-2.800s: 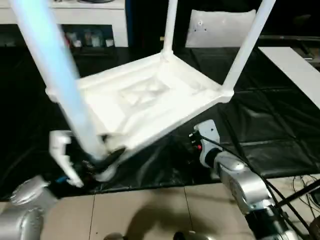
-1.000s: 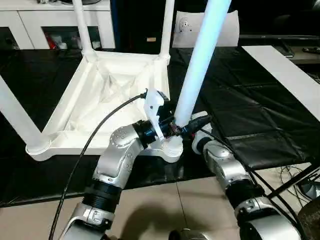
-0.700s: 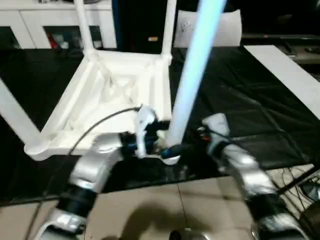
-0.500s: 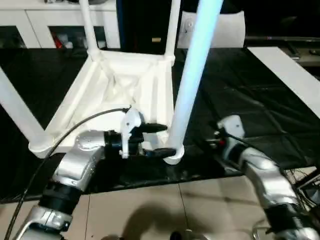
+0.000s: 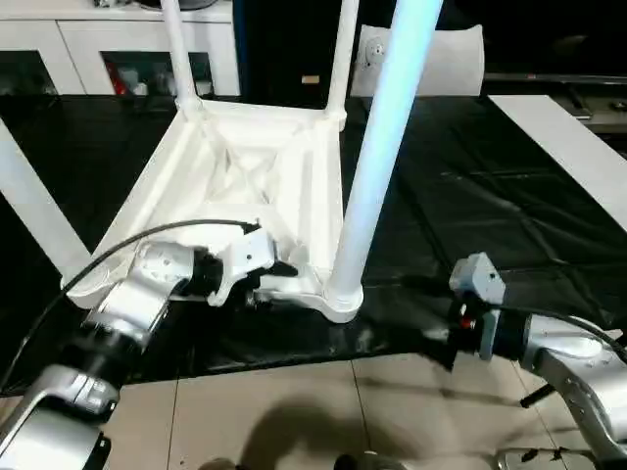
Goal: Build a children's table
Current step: Rotate table base, then rotate leg to tighten
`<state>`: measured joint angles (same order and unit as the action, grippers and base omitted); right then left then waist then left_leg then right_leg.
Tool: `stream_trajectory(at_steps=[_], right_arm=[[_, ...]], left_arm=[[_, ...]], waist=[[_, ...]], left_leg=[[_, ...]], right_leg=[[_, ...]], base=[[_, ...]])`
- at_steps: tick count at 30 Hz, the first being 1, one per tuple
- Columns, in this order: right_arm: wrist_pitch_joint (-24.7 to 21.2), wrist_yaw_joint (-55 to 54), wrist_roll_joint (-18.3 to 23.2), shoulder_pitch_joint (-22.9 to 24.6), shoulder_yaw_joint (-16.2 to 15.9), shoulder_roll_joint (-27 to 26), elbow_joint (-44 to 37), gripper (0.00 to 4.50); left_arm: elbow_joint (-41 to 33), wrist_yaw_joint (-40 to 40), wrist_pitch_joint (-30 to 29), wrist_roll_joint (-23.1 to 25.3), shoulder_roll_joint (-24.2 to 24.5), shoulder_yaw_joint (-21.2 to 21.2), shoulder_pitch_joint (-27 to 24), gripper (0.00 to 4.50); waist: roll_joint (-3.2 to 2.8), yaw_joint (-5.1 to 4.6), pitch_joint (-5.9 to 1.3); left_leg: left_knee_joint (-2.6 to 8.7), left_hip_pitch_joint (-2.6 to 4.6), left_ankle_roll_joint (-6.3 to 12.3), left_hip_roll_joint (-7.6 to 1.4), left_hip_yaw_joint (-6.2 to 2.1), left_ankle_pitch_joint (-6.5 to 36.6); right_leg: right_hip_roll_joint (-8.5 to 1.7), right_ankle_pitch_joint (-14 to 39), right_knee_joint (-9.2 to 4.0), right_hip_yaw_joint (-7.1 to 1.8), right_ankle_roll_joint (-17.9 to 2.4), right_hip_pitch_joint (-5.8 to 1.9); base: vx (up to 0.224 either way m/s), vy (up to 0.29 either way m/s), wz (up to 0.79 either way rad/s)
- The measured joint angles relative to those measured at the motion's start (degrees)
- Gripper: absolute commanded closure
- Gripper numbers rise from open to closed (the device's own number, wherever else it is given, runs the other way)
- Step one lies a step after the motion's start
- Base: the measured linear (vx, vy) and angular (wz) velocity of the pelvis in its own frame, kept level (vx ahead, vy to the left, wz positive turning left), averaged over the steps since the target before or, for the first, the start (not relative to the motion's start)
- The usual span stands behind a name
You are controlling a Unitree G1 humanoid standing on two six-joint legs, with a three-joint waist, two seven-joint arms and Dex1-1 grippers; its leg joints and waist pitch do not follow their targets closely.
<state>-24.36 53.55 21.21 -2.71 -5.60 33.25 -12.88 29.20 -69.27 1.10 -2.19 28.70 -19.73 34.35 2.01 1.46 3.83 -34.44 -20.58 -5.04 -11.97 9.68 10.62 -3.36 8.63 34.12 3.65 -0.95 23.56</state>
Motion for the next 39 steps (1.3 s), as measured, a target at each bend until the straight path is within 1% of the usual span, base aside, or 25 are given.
stream_trajectory(at_steps=[3,4,5,8,10,14,15,16,18,21,24,26,28,29,30,31,33,34,36,39], right_arm=[[-1.9,0.24,1.05,0.53,-0.68,0.85,-1.24,0.0],[-2.55,0.23,1.38,0.56,-0.71,1.09,-2.02,0.0],[-2.78,0.23,1.56,0.55,-0.7,1.12,-2.5,0.0],[-4.07,0.5,1.69,0.55,-0.83,1.12,-3.19,0.0],[-4.43,0.68,1.71,0.61,-1.19,1.12,-3.82,0.0],[-5.21,0.66,2.0,0.6,-1.31,1.32,-4.48,0.0],[-5.32,0.66,2.17,0.6,-1.38,1.32,-4.48,0.0],[-5.44,0.66,2.3,0.6,-1.6,1.32,-4.48,0.0],[-5.57,0.67,2.62,0.6,-1.65,1.32,-4.48,0.0],[-5.7,0.68,2.77,0.6,-1.65,1.31,-4.48,0.0],[-6.36,0.65,2.79,0.6,-1.66,1.31,-4.48,0.0],[-6.47,0.62,2.8,0.6,-1.67,1.31,-4.48,0.0],[-6.49,0.53,2.83,0.6,-1.69,1.31,-4.48,0.0],[-6.49,0.49,2.84,0.6,-1.7,1.31,-4.48,0.0],[-6.49,0.44,2.85,0.6,-1.72,1.31,-4.48,0.0],[-6.49,0.36,2.85,0.6,-1.73,1.3,-4.49,0.0],[-6.49,0.29,2.86,0.6,-1.73,1.3,-4.49,0.0],[-6.49,0.24,2.86,0.6,-1.73,1.3,-4.49,0.0],[-6.49,0.16,2.85,0.6,-1.73,1.25,-4.49,0.0],[-6.43,0.06,2.82,0.59,-1.73,1.17,-4.48,0.0]], left_arm=[[3.29,0.02,2.21,1.94,-0.19,-1.08,1.66,1.96],[4.59,-0.03,3.02,2.5,-0.29,-1.38,2.2,2.11],[5.33,-0.07,3.42,2.86,-0.43,-1.43,2.57,2.11],[7.86,-0.64,5.08,3.66,-1.18,-1.52,3.92,2.35],[8.55,-0.9,5.63,3.67,-1.26,-1.52,4.5,2.49],[11.62,-2.19,7.0,4.02,-2.27,-1.69,5.99,2.95],[12.04,-2.57,7.07,4.07,-2.39,-1.74,6.3,2.95],[12.26,-3.1,7.26,4.09,-2.43,-1.75,6.5,3.09],[12.99,-4.08,7.61,4.14,-2.74,-1.8,6.92,3.15],[14.25,-5.11,7.71,4.31,-3.18,-2.35,7.22,3.44],[15.9,-5.41,7.97,5.04,-3.76,-3.03,7.65,3.59],[16.96,-5.43,8.13,5.89,-4.04,-3.19,8.35,3.96],[17.66,-5.68,8.43,6.36,-4.2,-3.23,9.02,4.0],[17.96,-5.79,8.69,6.36,-4.29,-3.23,9.03,4.22],[18.3,-5.86,8.91,6.36,-4.36,-3.22,9.13,4.34],[18.76,-6.07,8.97,6.39,-4.51,-3.22,9.37,4.41],[19.35,-6.77,8.81,6.47,-4.68,-3.23,9.81,4.41],[19.54,-7.43,7.89,6.36,-4.91,-3.16,10.07,4.48],[19.51,-8.22,6.4,6.3,-5.3,-3.15,10.36,4.48],[19.5,-8.63,6.21,6.5,-5.2,-3.23,10.47,4.48]], waist=[[0.0,0.43,0.0],[0.0,0.52,0.0],[0.0,0.56,0.0],[0.0,0.67,0.0],[0.0,0.76,0.0],[0.01,0.96,0.0],[0.0,1.02,0.0],[0.0,1.08,0.0],[0.0,1.16,0.0],[0.0,1.4,0.0],[0.0,1.54,0.0],[0.0,1.67,0.0],[-0.02,1.79,-0.01],[-0.03,1.8,-0.02],[-0.03,1.83,-0.02],[-0.03,1.88,-0.02],[-0.03,1.84,-0.02],[-0.03,1.79,-0.02],[-0.03,1.75,-0.02],[-0.03,1.7,-0.02]], left_leg=[[0.01,-0.01,0.0,0.0,0.0,0.0],[0.01,0.0,0.0,0.01,-0.01,0.0],[0.01,0.0,0.0,0.0,-0.01,0.0],[0.01,0.01,0.0,0.01,-0.01,0.0],[0.01,0.01,0.0,0.01,-0.02,0.0],[0.0,0.02,0.0,0.01,-0.02,0.0],[0.0,0.03,0.0,0.01,-0.02,0.0],[0.0,0.05,0.0,0.01,-0.02,0.0],[0.0,0.06,0.0,0.02,-0.02,0.0],[0.01,0.07,0.0,0.01,-0.03,0.0],[0.01,0.07,0.0,0.01,-0.03,0.0],[0.01,0.07,0.0,0.01,-0.03,0.0],[0.01,0.08,0.0,0.01,-0.03,0.0],[0.01,0.09,0.0,0.01,-0.03,0.0],[0.01,0.1,0.0,0.01,-0.02,0.0],[0.01,0.14,0.0,0.01,-0.03,0.0],[0.01,0.14,0.0,0.02,-0.03,0.0],[0.01,0.14,0.0,0.02,-0.03,0.0],[0.01,0.14,0.01,0.02,-0.03,0.01],[0.12,0.19,0.01,0.01,-0.01,0.01]], right_leg=[[0.0,0.0,-0.04,0.02,0.0,-0.01],[-0.01,0.0,-0.03,0.02,0.0,-0.03],[-0.01,0.0,-0.03,0.02,0.0,-0.04],[-0.02,0.0,-0.05,0.03,0.0,-0.07],[-0.02,0.0,-0.04,0.03,0.0,-0.07],[-0.03,0.0,-0.05,0.03,0.0,-0.1],[-0.04,0.0,-0.05,0.03,0.0,-0.11],[-0.04,0.0,-0.05,0.04,0.0,-0.12],[-0.04,0.0,-0.06,0.04,0.0,-0.13],[-0.05,0.0,-0.05,0.04,0.0,-0.15],[-0.05,0.0,-0.05,0.05,0.0,-0.15],[-0.05,0.0,-0.05,0.05,0.0,-0.15],[-0.05,0.0,-0.05,0.05,0.0,-0.15],[-0.05,0.0,-0.05,0.04,0.0,-0.17],[-0.05,0.0,-0.05,0.05,0.0,-0.18],[-0.05,0.0,-0.05,0.05,0.0,-0.2],[-0.05,0.0,-0.05,0.04,0.0,-0.21],[-0.05,0.0,-0.06,0.04,0.0,-0.21],[-0.06,0.0,-0.06,0.03,0.0,-0.21],[-0.06,0.03,-0.06,0.04,0.04,-0.2]], base=[[0.0,0.0,0.0],[0.0,0.0,0.0],[0.0,0.0,0.0],[0.0,0.0,0.0],[0.0,0.0,0.0],[0.0,0.0,0.0],[0.0,0.0,0.0],[0.0,0.0,0.0],[0.0,0.0,0.0],[0.0,0.0,0.0],[0.0,0.0,0.0],[0.0,0.0,0.0],[0.0,0.0,0.0],[0.0,0.0,0.0],[0.0,0.0,0.0],[0.0,0.0,0.0],[0.0,0.0,0.0],[0.0,0.0,0.0],[0.0,0.0,0.0],[0.0,0.0,0.0]])
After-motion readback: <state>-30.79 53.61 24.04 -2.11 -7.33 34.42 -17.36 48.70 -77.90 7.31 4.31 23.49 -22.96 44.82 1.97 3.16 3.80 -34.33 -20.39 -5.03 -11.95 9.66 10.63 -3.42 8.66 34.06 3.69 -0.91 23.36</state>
